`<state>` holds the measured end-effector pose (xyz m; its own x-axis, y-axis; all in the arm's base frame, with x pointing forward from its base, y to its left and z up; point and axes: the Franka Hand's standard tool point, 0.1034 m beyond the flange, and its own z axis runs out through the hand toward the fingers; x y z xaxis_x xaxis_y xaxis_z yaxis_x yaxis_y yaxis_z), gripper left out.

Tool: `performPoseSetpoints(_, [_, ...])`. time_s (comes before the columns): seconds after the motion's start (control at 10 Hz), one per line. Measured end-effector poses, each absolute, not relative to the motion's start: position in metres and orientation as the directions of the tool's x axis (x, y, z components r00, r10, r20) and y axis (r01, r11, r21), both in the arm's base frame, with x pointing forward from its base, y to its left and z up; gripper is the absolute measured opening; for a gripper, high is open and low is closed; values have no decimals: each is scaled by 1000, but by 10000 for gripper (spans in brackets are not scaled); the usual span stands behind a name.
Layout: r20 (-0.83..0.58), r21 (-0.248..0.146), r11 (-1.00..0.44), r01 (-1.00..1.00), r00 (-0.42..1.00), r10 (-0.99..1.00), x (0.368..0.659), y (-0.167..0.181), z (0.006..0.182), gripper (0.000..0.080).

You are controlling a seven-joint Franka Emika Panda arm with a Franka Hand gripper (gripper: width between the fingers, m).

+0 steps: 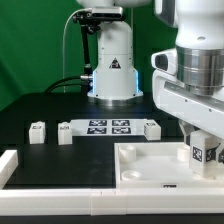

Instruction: Assemble one leg

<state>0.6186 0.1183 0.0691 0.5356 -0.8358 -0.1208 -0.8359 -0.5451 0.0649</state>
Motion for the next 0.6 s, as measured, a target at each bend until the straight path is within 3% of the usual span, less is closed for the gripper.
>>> performPoseSetpoints(0.1, [-121,62,-564,-824,554,-823,619,118,69,581])
performPoseSetpoints(0.2, [-127,49,-644,-764,634,-762,619,119,69,628])
performPoseSetpoints(0.4, [-134,14,-834,-552,825,-548,618,119,69,646])
performPoseSetpoints(0.6, [-135,-12,-928,-373,920,-369,617,120,69,649])
